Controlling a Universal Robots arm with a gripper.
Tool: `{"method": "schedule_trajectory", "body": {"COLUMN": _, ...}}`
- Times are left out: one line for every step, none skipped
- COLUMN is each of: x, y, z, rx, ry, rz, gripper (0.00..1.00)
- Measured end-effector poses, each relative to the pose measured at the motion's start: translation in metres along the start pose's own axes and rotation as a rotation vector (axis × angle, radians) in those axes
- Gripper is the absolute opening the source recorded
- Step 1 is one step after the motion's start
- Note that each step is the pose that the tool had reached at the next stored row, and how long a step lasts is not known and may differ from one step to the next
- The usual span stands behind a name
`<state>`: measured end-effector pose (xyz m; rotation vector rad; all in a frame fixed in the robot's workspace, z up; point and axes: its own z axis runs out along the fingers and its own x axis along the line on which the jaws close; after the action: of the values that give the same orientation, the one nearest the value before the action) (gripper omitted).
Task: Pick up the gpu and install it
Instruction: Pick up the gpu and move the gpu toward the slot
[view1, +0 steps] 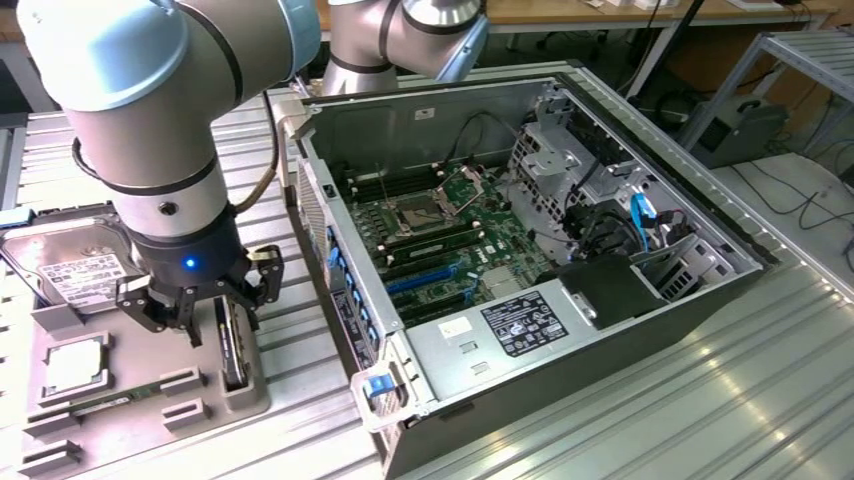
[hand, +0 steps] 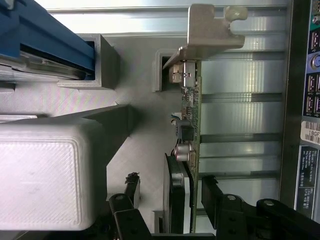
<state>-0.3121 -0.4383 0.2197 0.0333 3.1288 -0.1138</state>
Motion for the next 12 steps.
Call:
{"method": "schedule_trajectory", "body": {"x": 0.0000, "y": 0.0000, "z": 0.0000, "rx": 0.0000, "ry": 0.0000, "rz": 0.000, "gripper": 0.60}}
{"method": "schedule_trajectory", "body": {"x": 0.0000, "y": 0.0000, "z": 0.0000, "rx": 0.0000, "ry": -0.0001, "rz": 0.000, "gripper": 0.54}}
{"method": "schedule_trajectory", "body": {"x": 0.0000, "y": 0.0000, "z": 0.0000, "rx": 0.0000, "ry": 0.0000, "rz": 0.000, "gripper": 0.47}}
{"method": "schedule_trajectory", "body": {"x": 0.0000, "y": 0.0000, "z": 0.0000, "rx": 0.0000, "ry": 0.0000, "rz": 0.000, "gripper": 0.47}}
{"method": "schedule_trajectory", "body": {"x": -0.0001, "y": 0.0000, "z": 0.0000, "rx": -0.0001, "ry": -0.0001, "rz": 0.000, "gripper": 0.41}}
{"method": "schedule_trajectory", "body": {"x": -0.0001, "y": 0.0000, "z": 0.0000, "rx": 0.0000, "ry": -0.0001, "rz": 0.000, "gripper": 0.41}}
{"method": "schedule_trajectory", "body": {"x": -0.0004, "y": 0.0000, "z": 0.0001, "rx": -0.0001, "ry": -0.0002, "rz": 0.000, "gripper": 0.41}}
{"method": "schedule_trajectory", "body": {"x": -0.0012, "y": 0.0000, "z": 0.0001, "rx": 0.0000, "ry": -0.0001, "rz": 0.000, "gripper": 0.41}}
{"method": "schedule_trajectory", "body": {"x": -0.0024, "y": 0.0000, "z": 0.0001, "rx": 0.0000, "ry": 0.0000, "rz": 0.000, "gripper": 0.41}}
{"method": "schedule_trajectory", "body": {"x": -0.0027, "y": 0.0001, "z": 0.0001, "rx": -0.0001, "ry": -0.0001, "rz": 0.000, "gripper": 0.41}}
{"method": "schedule_trajectory", "body": {"x": -0.0027, "y": 0.0001, "z": 0.0001, "rx": 0.0000, "ry": -0.0001, "rz": 0.000, "gripper": 0.41}}
{"method": "schedule_trajectory", "body": {"x": -0.0027, "y": 0.0001, "z": 0.0001, "rx": 0.0000, "ry": 0.0000, "rz": 0.000, "gripper": 0.41}}
